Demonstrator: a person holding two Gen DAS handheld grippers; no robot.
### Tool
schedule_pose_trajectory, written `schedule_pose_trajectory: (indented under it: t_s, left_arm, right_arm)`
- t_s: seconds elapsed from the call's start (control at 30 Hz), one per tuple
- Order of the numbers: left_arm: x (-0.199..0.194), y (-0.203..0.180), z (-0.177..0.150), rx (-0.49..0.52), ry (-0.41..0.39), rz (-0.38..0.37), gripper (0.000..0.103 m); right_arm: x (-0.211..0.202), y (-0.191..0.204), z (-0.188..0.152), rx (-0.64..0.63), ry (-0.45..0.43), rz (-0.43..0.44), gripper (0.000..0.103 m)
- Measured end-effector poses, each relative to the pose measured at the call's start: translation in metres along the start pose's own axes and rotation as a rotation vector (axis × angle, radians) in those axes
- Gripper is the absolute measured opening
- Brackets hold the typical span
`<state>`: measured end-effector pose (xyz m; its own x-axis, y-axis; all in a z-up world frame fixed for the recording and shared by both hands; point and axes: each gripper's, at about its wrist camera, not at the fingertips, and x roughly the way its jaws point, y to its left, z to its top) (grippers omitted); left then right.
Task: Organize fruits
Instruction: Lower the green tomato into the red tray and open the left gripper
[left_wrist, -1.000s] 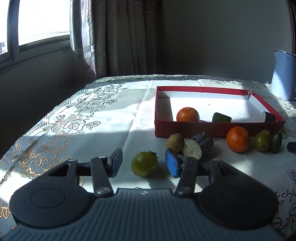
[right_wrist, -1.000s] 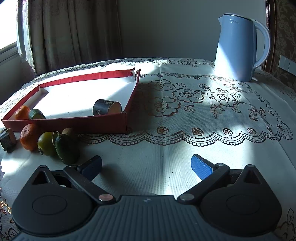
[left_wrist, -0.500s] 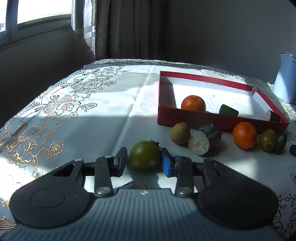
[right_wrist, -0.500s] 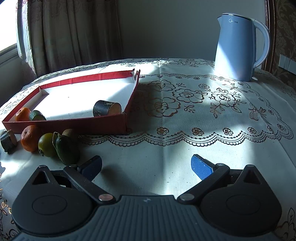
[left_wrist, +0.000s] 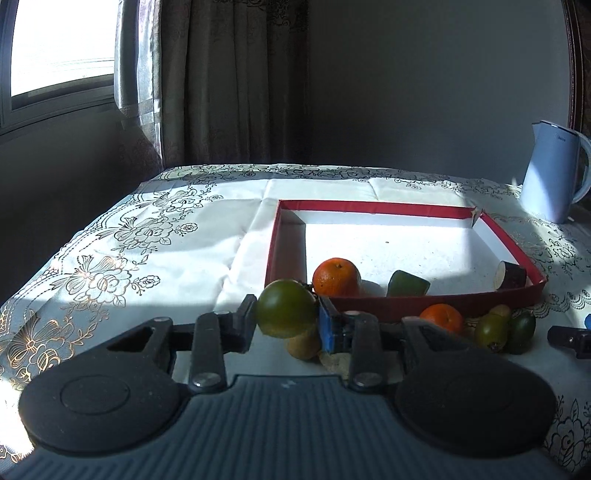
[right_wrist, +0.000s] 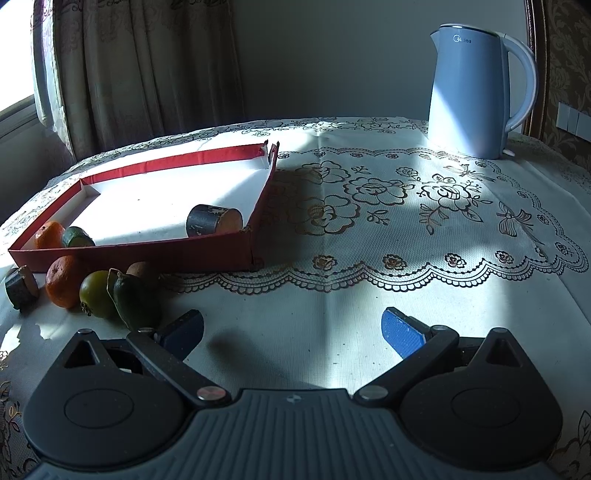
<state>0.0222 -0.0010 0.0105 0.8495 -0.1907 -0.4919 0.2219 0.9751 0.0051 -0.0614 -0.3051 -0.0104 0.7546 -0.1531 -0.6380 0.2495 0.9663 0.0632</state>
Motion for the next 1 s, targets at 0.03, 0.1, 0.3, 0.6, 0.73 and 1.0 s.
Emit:
schedule_pose_trajectory:
  t_s: [0.03,0.1,0.3,0.6,0.73,1.0]
  left_arm:
    - [0.004,-0.003,0.004,0.004,-0.001,-0.001,0.031]
    - [0.018,-0.011,0.015,0.013,-0.001,-0.005,0.031]
    - [0.054,-0.018,0.029,0.033,0.021,0.058,0.031]
    - [0.072,-0.019,0.025,0.025,0.015,0.085,0.032]
    - [0.074,-0.019,0.025,0.021,0.006,0.089,0.032]
    - [0.069,-0.022,0.026,0.028,-0.048,0.118,0.074]
  right_arm:
    - [0.000,0.000,0.000,0.000,0.000,0.000,0.103]
    - [0.000,0.000,0.000,-0.001,0.000,-0.001,0.103]
    - [0.000,0.000,0.000,-0.003,0.001,-0.002,0.103]
    - [0.000,0.001,0.000,-0.007,0.002,-0.005,0.103]
    - [0.001,0.002,0.000,-0.011,0.003,-0.008,0.103]
    - [0.001,0.003,0.000,-0.013,0.004,-0.008,0.103]
